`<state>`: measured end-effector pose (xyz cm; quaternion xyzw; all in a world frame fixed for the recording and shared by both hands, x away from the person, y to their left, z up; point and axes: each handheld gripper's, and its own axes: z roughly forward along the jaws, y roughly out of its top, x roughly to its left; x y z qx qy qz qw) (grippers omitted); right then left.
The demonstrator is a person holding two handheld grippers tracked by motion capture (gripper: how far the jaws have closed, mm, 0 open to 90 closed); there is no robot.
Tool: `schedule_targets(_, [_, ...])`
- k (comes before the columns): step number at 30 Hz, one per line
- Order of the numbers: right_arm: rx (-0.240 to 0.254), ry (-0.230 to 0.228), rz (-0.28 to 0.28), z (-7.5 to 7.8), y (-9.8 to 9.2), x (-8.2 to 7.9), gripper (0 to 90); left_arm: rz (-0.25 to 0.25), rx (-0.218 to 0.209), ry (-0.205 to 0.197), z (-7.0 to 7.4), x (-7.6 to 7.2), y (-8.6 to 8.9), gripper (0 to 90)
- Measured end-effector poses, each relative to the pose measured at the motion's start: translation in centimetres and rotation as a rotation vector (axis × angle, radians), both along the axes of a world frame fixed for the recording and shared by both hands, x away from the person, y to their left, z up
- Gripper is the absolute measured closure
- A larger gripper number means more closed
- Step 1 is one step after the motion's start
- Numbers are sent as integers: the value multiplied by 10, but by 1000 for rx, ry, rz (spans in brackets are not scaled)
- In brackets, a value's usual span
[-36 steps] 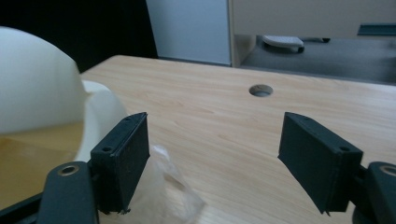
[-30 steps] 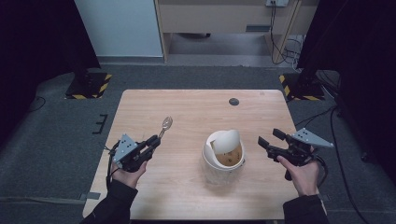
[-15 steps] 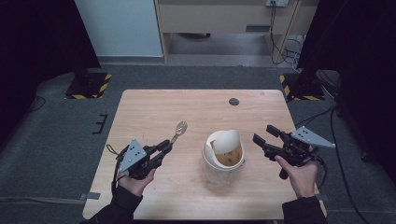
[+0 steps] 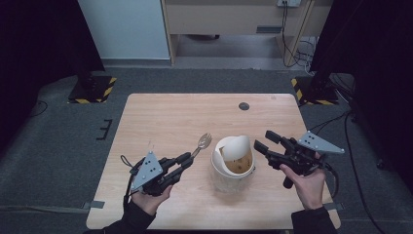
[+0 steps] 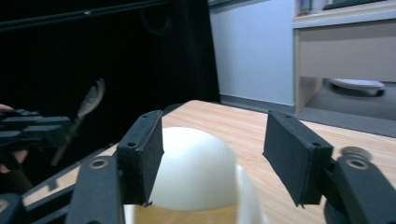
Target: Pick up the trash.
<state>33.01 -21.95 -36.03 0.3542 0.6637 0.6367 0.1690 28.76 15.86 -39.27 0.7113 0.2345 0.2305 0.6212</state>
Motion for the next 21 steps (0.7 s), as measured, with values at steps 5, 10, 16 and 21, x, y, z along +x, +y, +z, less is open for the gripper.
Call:
schedule_targets(5, [26, 10, 51, 3, 10, -4, 435, -27, 12, -15, 0, -3, -11, 794])
schedule_targets(10, [50, 22, 108, 6, 21, -8, 468, -58, 14, -18, -1, -5, -24, 794])
schedule_targets(16, [73, 34, 163, 8, 33, -12, 484, -101, 37, -48, 1, -8, -45, 794])
schedule_targets(21, [107, 66, 200, 5, 38, -13, 509, -111, 62, -75, -1, -12, -53, 795])
